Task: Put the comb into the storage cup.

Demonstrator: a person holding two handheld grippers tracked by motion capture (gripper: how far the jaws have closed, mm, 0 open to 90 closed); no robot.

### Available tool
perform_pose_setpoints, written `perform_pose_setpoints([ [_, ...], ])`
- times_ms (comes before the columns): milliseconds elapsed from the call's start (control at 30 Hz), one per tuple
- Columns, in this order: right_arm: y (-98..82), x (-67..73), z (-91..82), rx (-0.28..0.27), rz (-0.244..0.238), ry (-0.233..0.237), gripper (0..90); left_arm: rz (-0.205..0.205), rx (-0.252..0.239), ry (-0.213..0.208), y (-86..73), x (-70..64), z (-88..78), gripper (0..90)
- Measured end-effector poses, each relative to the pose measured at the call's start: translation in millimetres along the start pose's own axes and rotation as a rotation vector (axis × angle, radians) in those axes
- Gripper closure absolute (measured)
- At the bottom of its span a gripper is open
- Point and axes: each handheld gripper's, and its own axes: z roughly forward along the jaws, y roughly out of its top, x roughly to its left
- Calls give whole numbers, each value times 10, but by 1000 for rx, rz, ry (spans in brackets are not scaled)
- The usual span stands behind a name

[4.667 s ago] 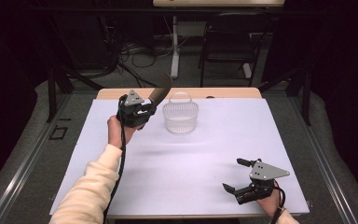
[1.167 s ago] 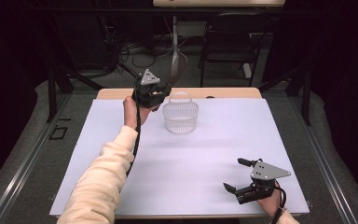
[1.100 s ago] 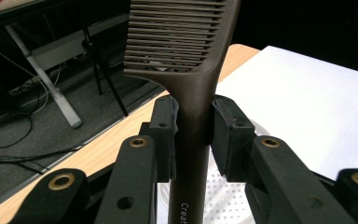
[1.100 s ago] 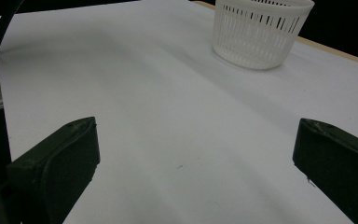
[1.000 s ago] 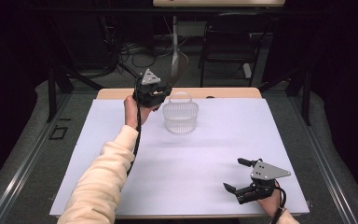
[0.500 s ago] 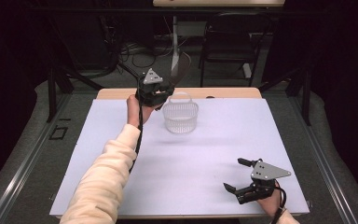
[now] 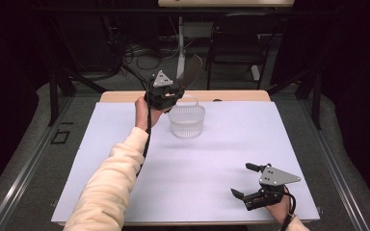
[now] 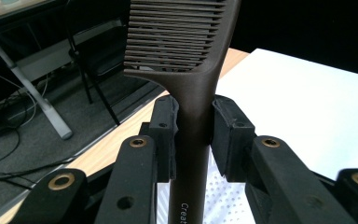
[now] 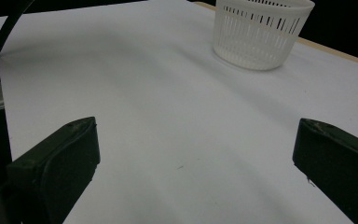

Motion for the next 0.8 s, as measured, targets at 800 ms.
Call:
perform_pose_setpoints([
  [800,-1,3,-6,3,1,0,3,35,-15,-30,29,-136,221,718],
])
